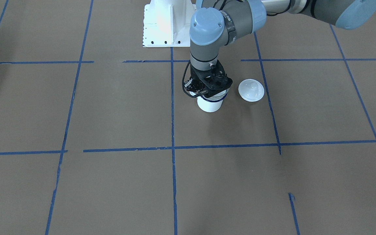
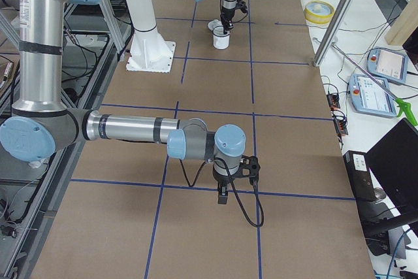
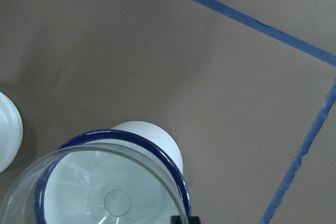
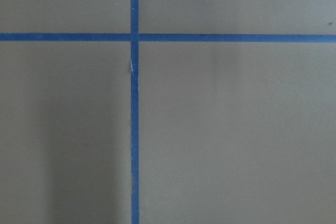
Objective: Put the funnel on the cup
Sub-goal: 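Lower the funnel spout into the mug and align it, then open the left gripper and withdraw it away from the mug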
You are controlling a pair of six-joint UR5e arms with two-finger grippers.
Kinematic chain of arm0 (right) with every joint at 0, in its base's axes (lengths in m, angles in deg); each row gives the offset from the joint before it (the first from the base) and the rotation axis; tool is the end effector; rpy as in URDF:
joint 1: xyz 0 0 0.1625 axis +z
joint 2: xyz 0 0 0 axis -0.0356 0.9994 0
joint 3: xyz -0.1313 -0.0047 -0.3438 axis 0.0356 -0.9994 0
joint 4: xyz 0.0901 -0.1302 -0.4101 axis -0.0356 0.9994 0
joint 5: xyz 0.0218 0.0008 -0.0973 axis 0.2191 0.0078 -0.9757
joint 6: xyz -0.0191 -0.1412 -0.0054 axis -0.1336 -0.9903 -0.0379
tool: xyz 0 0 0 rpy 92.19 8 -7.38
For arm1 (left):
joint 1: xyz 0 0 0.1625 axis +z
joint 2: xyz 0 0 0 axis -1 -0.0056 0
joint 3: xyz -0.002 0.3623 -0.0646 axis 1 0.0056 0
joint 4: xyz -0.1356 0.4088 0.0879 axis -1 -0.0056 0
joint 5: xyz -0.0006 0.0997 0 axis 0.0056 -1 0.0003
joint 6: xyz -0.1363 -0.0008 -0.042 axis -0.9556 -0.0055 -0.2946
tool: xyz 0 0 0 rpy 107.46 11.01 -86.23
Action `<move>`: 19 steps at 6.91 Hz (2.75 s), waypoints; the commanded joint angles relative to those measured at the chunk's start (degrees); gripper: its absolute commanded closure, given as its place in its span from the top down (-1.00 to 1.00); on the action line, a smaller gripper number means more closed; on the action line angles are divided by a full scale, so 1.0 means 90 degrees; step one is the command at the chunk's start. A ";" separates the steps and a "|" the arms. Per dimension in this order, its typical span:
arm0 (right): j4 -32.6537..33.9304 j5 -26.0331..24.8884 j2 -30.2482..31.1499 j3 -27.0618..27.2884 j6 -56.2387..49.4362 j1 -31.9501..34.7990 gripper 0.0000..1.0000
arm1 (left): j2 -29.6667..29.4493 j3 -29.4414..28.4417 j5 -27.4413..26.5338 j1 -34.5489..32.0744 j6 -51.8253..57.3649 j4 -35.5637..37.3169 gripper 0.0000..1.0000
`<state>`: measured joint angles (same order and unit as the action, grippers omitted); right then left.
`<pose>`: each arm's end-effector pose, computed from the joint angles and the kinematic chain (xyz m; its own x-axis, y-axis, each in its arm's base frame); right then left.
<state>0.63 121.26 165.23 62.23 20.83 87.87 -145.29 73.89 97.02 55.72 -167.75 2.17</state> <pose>0.0386 -0.4773 0.6464 0.7522 0.0160 0.6588 -0.0029 0.9998 -0.0209 0.5229 -0.4425 0.1390 0.6662 -0.4352 -0.6057 0.2973 0.8998 -0.3195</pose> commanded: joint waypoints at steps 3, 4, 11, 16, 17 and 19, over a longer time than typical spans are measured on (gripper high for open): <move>0.0000 0.0000 0.0000 0.0000 0.0000 0.0000 1.00 | 0.0011 -0.0170 -0.0046 -0.0055 0.0088 -0.0251 -1.00; 0.0000 0.0000 0.0000 0.0000 0.0000 0.0000 1.00 | 0.0021 -0.0190 -0.0046 -0.0055 0.0088 -0.0300 -1.00; 0.0000 0.0000 0.0000 0.0000 0.0000 0.0000 1.00 | 0.0428 0.0819 -0.0066 -0.0384 0.0300 -0.0281 1.00; 0.0000 0.0000 0.0000 0.0000 0.0000 0.0000 1.00 | 0.2973 0.1764 0.1347 -0.4118 0.6759 -0.0329 1.00; 0.0000 0.0000 0.0000 0.0000 0.0000 0.0000 1.00 | 0.3299 0.1396 0.1515 -0.4872 0.8005 -0.0329 1.00; 0.0000 0.0000 0.0000 0.0000 0.0000 0.0000 1.00 | 0.3982 0.0547 0.1827 -0.6288 1.0078 -0.0329 1.00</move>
<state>0.63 121.26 165.23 62.23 20.83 87.87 -113.62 83.45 111.42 7.14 -89.04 -0.80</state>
